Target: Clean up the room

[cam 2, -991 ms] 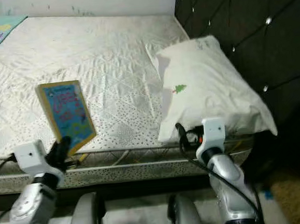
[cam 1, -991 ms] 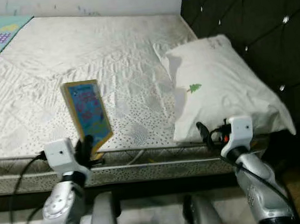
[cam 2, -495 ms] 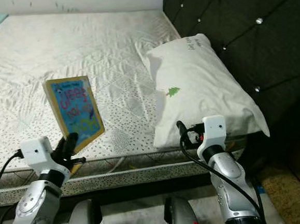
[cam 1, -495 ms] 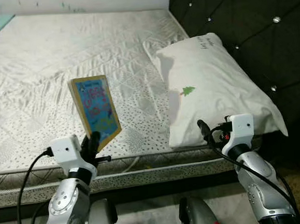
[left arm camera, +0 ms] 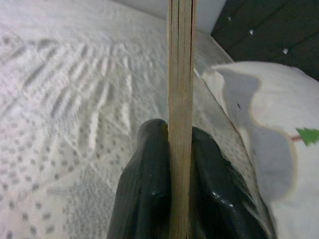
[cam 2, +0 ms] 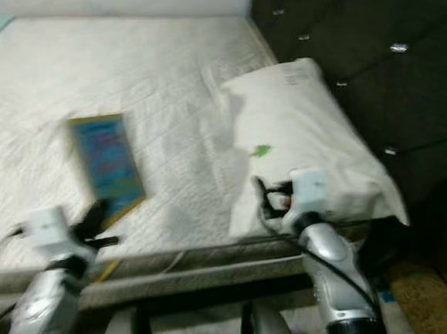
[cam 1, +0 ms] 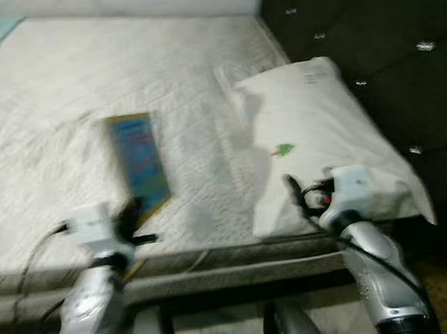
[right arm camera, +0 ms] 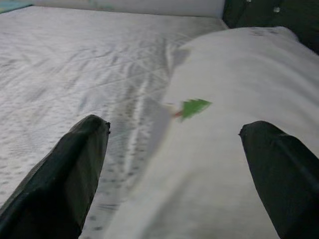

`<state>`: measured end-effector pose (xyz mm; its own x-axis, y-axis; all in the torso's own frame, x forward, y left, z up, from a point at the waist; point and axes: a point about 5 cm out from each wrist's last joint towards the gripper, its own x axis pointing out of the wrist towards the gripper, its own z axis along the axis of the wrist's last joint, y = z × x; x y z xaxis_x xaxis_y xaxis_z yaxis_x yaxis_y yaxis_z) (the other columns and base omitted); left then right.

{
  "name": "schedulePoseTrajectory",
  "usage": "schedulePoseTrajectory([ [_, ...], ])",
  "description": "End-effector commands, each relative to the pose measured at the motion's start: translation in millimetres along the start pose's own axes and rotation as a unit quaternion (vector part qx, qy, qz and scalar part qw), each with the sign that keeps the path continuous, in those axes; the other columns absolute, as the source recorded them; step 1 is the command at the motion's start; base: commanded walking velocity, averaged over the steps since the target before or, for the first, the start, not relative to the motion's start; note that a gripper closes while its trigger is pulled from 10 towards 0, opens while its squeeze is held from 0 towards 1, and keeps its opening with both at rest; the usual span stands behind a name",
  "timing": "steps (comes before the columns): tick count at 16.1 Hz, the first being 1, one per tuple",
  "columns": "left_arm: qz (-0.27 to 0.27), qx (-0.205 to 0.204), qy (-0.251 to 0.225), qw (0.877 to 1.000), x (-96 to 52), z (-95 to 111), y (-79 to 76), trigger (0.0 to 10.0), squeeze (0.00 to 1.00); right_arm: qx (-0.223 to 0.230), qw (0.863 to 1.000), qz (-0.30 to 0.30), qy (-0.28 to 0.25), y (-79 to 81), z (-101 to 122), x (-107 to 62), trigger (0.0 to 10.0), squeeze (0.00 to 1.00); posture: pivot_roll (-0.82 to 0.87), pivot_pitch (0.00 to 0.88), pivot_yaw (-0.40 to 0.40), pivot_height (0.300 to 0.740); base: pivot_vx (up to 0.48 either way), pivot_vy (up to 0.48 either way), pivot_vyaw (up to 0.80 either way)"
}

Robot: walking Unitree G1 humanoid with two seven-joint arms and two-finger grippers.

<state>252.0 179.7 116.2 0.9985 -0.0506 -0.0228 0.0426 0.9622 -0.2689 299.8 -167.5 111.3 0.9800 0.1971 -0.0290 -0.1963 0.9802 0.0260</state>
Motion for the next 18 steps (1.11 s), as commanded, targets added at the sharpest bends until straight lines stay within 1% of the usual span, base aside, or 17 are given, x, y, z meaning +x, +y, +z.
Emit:
schedulePoseTrajectory([
  [1,-0.033,-0.009,-0.018,0.999,3.6,6.0,-17.1,10.0,0.00,-0.007,1.000,-0.023,0.008,-14.9,-2.6,-6.1,10.0,0.00,-0.04,0.097,-0.072,0.585,0.352,0.000,0.00],
  [5,-0.032,-0.008,-0.017,0.999,4.7,6.2,-16.6,10.0,0.00,-0.007,1.000,-0.025,0.009,-15.4,-3.2,-5.9,10.0,0.00,-0.04,0.100,-0.069,0.585,0.322,0.000,0.00],
  [8,-0.025,-0.007,-0.015,1.000,5.7,5.4,-16.4,10.0,0.00,-0.008,1.000,-0.023,0.009,-15.8,-3.5,-5.7,10.0,0.00,-0.05,0.099,-0.070,0.585,0.000,0.000,0.00],
  [9,-0.025,-0.008,-0.014,1.000,5.8,5.1,-16.3,10.0,0.00,-0.008,1.000,-0.022,0.009,-15.8,-3.4,-5.5,10.0,0.00,-0.04,0.099,-0.071,0.581,0.000,0.000,0.00],
  [10,-0.019,-0.013,-0.010,1.000,6.8,4.0,-15.5,10.0,0.00,-0.008,1.000,-0.021,0.009,-16.1,-3.3,-5.5,10.0,0.00,-0.05,0.100,-0.073,0.566,0.000,0.000,0.00],
  [12,0.001,-0.026,0.006,1.000,12.5,0.7,-10.0,10.0,0.00,-0.010,1.000,-0.018,0.007,-16.0,-2.5,-6.1,10.0,0.00,-0.05,0.102,-0.078,0.543,0.000,0.000,0.00],
  [15,0.007,-0.080,0.046,0.996,18.9,-7.1,-10.5,10.0,0.00,-0.018,1.000,-0.021,0.009,-19.6,-2.1,-7.3,10.0,0.00,-0.07,0.105,-0.085,0.539,0.000,0.000,0.00],
  [16,-0.013,-0.106,0.063,0.992,19.2,-9.4,-14.8,10.0,0.00,-0.025,0.999,-0.020,0.010,-21.3,-1.3,-8.3,10.0,0.00,-0.07,0.107,-0.088,0.539,0.000,0.000,0.00],
  [18,-0.032,-0.150,0.101,0.983,17.6,-15.0,-16.5,10.0,0.00,-0.032,0.999,-0.017,0.010,-23.1,-0.5,-9.2,10.0,0.00,-0.07,0.111,-0.098,0.539,0.000,0.000,0.00],
])
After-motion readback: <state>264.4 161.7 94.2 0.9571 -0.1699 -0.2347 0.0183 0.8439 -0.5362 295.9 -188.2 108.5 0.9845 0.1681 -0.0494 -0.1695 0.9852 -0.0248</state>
